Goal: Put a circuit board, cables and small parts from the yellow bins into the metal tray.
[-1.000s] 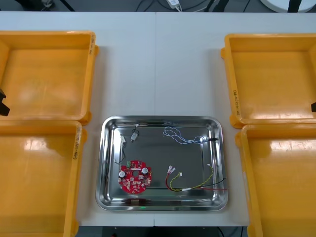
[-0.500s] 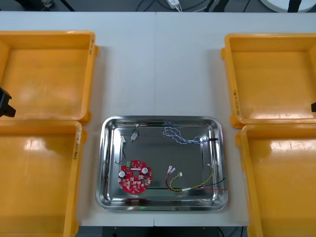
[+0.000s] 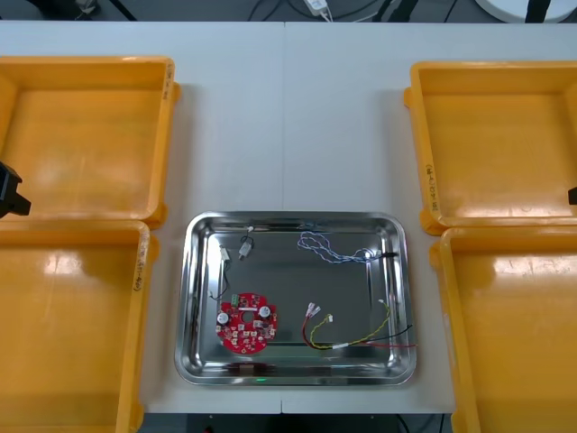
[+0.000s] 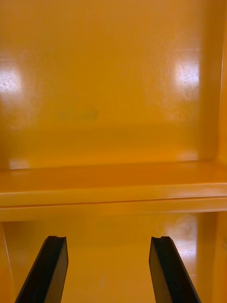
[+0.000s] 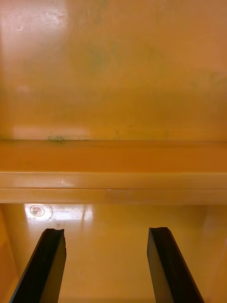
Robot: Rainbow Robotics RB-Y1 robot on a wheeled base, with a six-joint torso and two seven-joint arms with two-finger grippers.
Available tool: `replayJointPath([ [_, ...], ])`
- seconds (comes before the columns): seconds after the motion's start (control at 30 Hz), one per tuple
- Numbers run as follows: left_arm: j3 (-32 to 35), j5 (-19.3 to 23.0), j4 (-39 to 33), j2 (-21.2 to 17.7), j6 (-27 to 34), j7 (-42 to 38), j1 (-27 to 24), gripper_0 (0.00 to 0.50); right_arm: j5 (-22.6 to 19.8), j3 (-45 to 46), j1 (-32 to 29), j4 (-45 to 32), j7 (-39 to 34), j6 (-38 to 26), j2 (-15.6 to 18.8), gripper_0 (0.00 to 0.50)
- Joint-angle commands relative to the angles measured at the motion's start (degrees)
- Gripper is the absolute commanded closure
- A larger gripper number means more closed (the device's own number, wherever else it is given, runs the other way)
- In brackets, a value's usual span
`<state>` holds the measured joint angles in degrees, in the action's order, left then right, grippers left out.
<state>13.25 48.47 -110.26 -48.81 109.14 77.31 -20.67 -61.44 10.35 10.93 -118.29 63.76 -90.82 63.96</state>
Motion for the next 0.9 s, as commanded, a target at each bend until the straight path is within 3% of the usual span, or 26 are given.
replayJointPath([
  [0.03,1.78,-0.4,-1.89,0.39,0.55,4.51,1.15,0.0,0.01,2.04,-0.38,-1.25,2.07,0.03,0.11,0.0],
  [0.9,1.78,-0.4,-1.89,0.39,0.55,4.51,1.15,0.0,0.01,2.04,-0.38,-1.25,2.07,0.03,0.11,0.0],
])
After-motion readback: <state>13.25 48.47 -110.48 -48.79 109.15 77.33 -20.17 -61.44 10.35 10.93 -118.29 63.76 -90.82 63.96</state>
